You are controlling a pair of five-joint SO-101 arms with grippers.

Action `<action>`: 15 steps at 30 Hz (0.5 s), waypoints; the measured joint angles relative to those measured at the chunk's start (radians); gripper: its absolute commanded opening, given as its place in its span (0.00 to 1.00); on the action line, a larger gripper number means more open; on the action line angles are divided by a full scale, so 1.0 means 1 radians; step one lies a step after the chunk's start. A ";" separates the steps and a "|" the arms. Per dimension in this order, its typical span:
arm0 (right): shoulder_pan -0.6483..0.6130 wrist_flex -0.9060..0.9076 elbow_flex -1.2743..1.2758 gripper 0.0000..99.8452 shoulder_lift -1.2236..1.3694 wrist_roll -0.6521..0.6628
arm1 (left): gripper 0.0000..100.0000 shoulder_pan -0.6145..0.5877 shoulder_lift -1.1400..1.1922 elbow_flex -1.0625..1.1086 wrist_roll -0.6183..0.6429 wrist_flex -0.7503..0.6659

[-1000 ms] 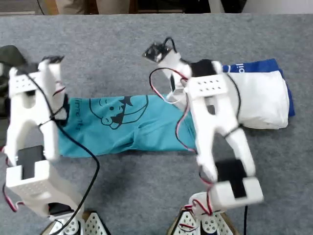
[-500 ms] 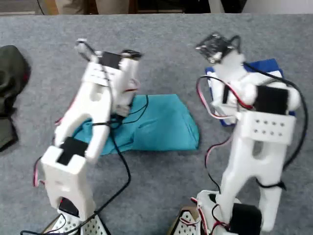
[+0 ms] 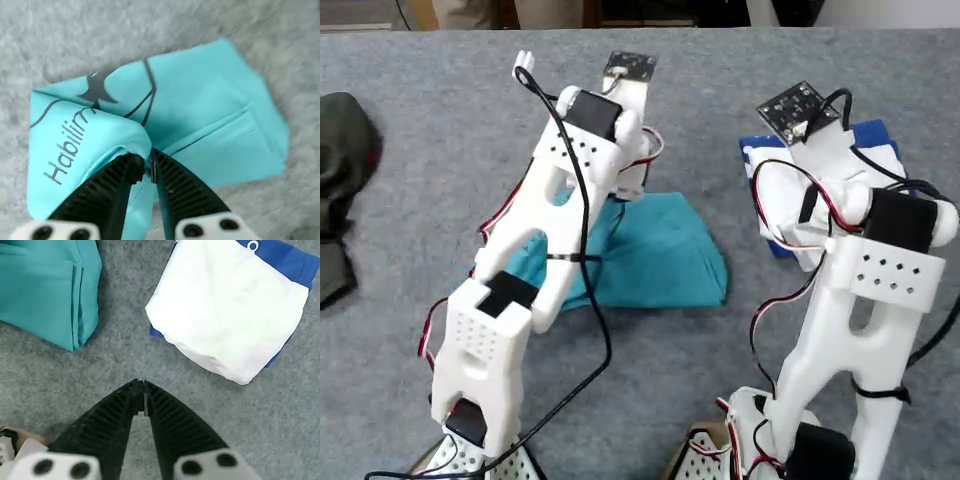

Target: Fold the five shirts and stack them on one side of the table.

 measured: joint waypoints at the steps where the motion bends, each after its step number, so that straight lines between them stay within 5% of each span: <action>1: 0.000 -0.005 0.000 0.00 0.000 0.000 | 0.02 0.011 0.005 -0.017 0.014 0.000; 15: 0.000 -0.009 0.003 0.00 0.000 0.000 | 0.02 0.143 0.166 -0.186 0.130 -0.120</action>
